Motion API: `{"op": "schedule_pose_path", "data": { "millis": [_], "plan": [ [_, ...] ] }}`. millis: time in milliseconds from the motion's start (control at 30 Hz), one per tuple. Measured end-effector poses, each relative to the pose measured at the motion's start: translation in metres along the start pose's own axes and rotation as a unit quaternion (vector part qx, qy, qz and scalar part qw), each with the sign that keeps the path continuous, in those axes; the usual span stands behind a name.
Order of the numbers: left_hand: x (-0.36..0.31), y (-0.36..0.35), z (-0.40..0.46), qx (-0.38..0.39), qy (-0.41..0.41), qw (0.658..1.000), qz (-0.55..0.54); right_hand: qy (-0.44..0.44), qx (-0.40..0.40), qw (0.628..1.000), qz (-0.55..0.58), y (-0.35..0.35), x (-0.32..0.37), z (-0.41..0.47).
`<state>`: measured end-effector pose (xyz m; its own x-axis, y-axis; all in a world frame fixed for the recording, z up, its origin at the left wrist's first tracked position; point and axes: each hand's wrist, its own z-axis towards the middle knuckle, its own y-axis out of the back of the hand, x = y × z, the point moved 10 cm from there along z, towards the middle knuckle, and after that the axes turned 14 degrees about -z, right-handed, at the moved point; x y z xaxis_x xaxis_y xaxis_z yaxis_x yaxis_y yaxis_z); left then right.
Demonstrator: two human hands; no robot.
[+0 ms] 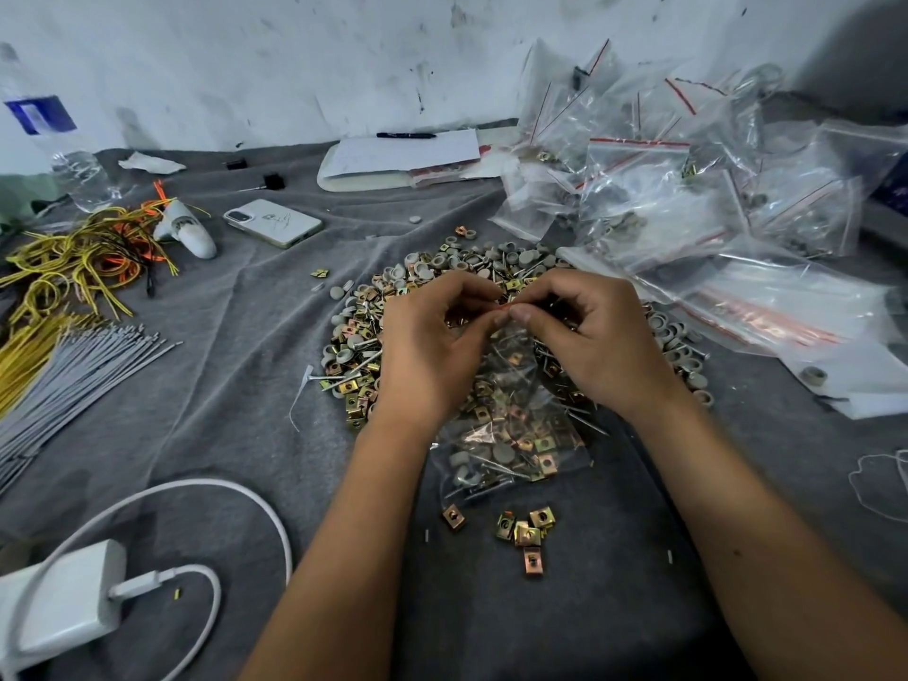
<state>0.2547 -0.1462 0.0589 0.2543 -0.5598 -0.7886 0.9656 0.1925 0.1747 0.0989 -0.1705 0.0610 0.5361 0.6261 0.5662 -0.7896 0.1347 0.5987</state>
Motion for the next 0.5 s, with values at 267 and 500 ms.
{"op": "schedule_pose_path", "data": {
  "millis": [267,500],
  "plan": [
    [0.004,0.004,0.0,0.0,0.05,0.999,0.004,-0.035,0.008,0.999,-0.005,-0.001,-0.01,0.0],
    [0.005,0.007,0.0,0.003,0.056,0.998,0.014,-0.055,0.03,0.998,0.022,-0.006,-0.013,-0.001]
  ]
}}
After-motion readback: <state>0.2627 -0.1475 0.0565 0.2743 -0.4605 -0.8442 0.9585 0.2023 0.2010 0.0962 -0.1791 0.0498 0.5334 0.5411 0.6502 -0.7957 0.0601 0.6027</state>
